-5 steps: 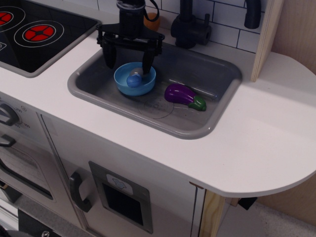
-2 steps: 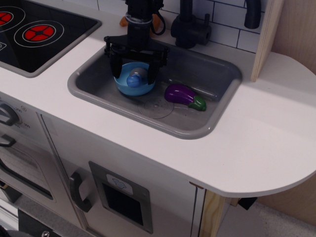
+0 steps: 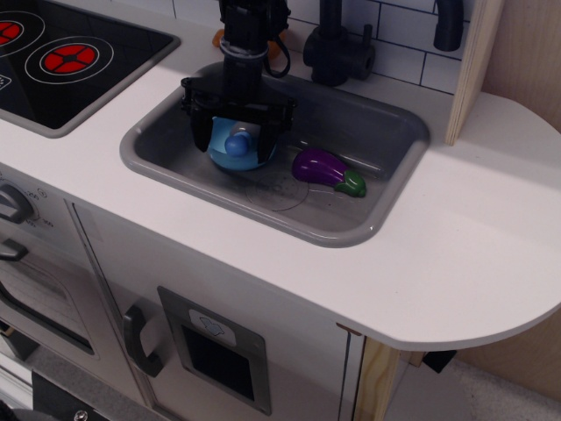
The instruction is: Take spoon out of bowl sink
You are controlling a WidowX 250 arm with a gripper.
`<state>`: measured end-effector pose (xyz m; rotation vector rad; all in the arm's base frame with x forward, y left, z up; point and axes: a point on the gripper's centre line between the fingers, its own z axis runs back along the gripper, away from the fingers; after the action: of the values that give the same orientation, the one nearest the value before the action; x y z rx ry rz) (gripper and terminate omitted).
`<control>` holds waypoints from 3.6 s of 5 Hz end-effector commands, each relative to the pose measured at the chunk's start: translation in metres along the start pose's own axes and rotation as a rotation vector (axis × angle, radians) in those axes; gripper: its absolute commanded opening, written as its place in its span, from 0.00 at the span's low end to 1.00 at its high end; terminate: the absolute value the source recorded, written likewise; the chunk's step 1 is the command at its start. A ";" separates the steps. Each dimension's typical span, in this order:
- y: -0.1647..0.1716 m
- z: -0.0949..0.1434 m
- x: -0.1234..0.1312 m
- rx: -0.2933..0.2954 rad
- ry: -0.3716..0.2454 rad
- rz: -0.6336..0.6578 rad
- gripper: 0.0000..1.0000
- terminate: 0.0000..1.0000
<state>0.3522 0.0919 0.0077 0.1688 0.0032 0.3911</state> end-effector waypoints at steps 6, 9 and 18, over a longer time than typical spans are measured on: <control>0.010 0.067 0.018 -0.141 -0.018 0.066 0.00 0.00; 0.013 0.080 -0.016 -0.217 -0.044 -0.167 0.00 0.00; -0.044 -0.004 -0.075 -0.097 -0.027 -0.483 1.00 0.00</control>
<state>0.2980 0.0206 -0.0137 0.0715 0.0179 -0.0867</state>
